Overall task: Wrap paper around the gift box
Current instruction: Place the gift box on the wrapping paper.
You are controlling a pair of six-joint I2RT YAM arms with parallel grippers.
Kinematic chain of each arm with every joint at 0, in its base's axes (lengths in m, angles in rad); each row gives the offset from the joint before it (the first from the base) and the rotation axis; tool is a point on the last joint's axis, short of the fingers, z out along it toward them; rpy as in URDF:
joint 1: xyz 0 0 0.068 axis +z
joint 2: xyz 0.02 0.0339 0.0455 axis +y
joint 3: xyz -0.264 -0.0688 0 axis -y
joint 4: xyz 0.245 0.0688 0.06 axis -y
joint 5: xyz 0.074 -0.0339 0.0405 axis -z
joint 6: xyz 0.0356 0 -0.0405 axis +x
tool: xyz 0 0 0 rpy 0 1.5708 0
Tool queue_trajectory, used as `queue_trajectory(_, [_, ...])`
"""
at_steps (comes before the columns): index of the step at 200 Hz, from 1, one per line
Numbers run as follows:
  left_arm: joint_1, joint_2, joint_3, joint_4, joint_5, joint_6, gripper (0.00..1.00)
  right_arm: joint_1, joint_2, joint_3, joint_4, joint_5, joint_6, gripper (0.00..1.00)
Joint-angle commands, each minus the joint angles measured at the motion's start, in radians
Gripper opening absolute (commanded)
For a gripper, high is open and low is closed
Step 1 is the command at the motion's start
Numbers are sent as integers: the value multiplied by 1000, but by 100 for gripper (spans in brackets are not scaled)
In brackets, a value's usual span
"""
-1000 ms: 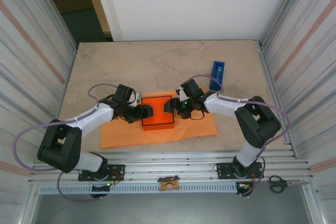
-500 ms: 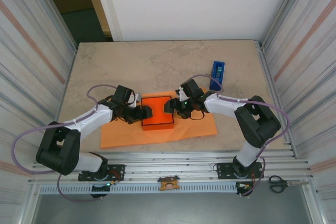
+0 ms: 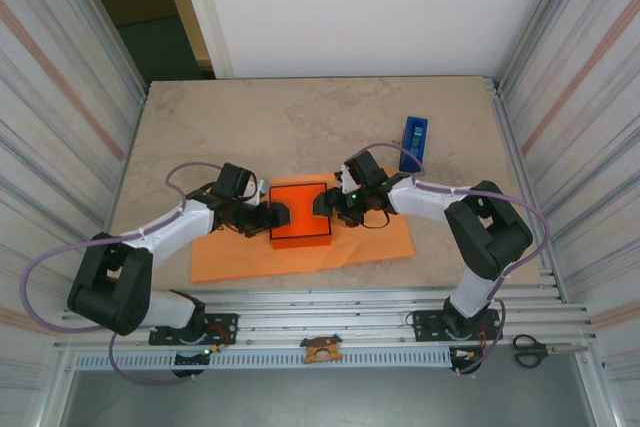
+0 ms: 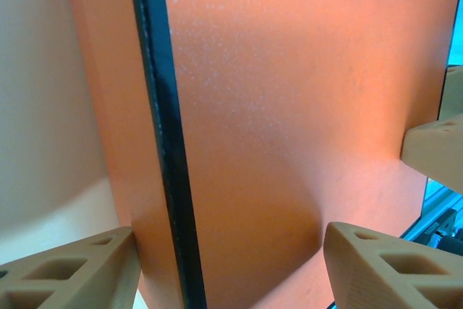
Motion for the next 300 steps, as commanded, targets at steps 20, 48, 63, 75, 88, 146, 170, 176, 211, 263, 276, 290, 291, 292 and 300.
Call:
queue_trajectory(20, [-6, -28, -34, -6, 33, -14, 67, -5, 18, 29, -28, -25, -33, 62])
queue_trajectory(48, [-7, -39, -41, -7, 29, -22, 68, -5, 24, 29, -25, -31, -29, 63])
queue_trajectory(63, [-6, -44, -44, -11, 8, -20, 70, -1, 23, 29, -25, -27, -28, 64])
queue_trajectory(75, [-6, -47, -40, -25, -17, -17, 73, -1, 20, 29, -26, -24, -28, 65])
queue_trajectory(88, [-6, -52, -35, -33, -37, -10, 77, -2, 13, 30, -29, -14, -28, 67])
queue_trajectory(146, [-4, -74, 37, -46, -87, 33, 88, -9, -161, 26, -158, 251, -67, 89])
queue_trajectory(170, [4, -74, 49, -32, -88, 33, 90, -25, -322, -40, -243, 493, -67, 98])
queue_trajectory(176, [7, -72, 46, -24, -80, 31, 91, -33, -364, -63, -256, 537, -63, 98])
queue_trajectory(211, [39, -44, 55, -9, -59, 24, 91, -224, -540, -227, -300, 459, -31, 98])
queue_trajectory(263, [51, 6, 72, 14, -10, 18, 86, -366, -622, -317, -288, 219, -74, 89])
queue_trajectory(276, [50, 23, 74, 18, -3, 15, 85, -371, -624, -318, -332, 266, -78, 90])
queue_trajectory(290, [50, 27, 74, 22, -10, 13, 85, -401, -604, -339, -323, 233, -88, 89])
queue_trajectory(291, [51, 26, 73, 23, -10, 14, 85, -404, -602, -340, -321, 227, -88, 89])
queue_trajectory(292, [51, 26, 73, 24, -10, 14, 85, -407, -599, -341, -319, 222, -89, 89])
queue_trajectory(300, [51, 21, 74, 25, -12, 14, 85, -427, -579, -349, -308, 184, -88, 87])
